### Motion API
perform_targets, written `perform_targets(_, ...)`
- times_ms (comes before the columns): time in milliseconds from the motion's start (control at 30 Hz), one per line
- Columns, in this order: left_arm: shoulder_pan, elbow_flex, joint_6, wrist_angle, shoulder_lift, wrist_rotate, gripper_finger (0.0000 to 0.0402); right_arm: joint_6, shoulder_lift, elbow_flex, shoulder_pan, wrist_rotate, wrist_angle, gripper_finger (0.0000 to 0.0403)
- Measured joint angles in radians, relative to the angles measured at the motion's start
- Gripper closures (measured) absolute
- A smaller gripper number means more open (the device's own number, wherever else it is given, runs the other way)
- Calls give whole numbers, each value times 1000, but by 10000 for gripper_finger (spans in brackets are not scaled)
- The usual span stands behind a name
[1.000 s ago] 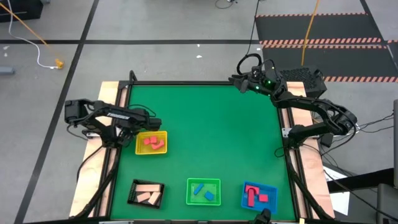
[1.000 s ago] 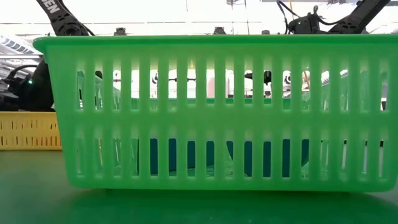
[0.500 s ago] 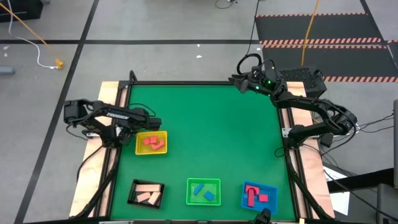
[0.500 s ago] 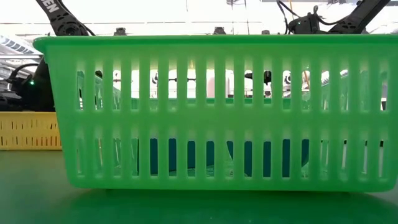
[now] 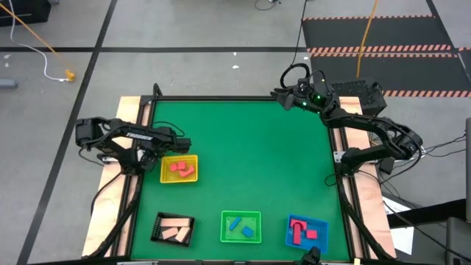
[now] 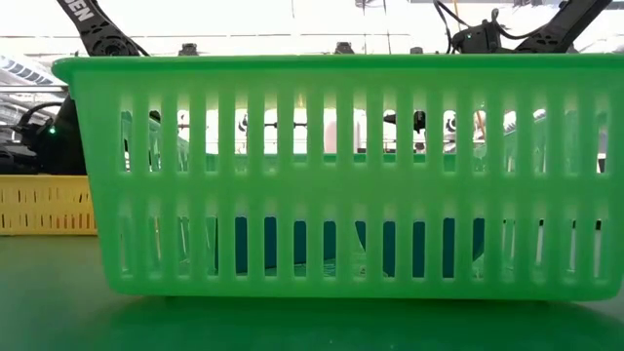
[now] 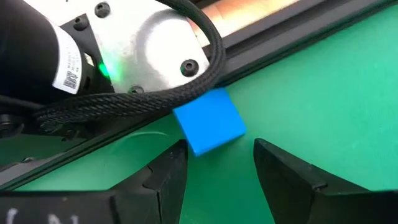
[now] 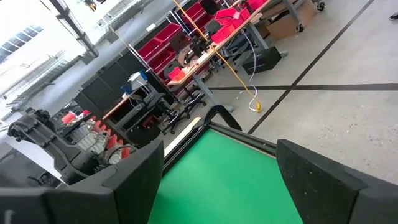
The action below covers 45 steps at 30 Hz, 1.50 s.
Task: Sort & place blocks by color
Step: Put the blue triangle block into the green bin
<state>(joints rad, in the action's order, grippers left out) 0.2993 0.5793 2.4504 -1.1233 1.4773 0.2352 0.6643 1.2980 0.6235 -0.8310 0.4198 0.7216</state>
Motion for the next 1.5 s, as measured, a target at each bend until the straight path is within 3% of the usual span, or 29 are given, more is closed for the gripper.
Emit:
perform_targets(567, 32, 5, 58, -38, -28, -38, 215, -6, 0, 0, -1, 4, -34, 101)
perform_targets(1000, 150, -8, 49, -26, -17, -51, 219, -15, 0, 0, -74, 40, -57, 101)
perform_targets(1100, 149, -8, 37, -21, -17, -51, 246, -15, 0, 0, -91, 45, -58, 101)
perform_targets(1300, 142, -2, 45, -29, -20, -37, 349, -16, 0, 0, -115, 45, -53, 101)
perform_targets(1500, 126, 30, -14, -23, -19, 29, 353, -18, 0, 0, -124, 34, -52, 101)
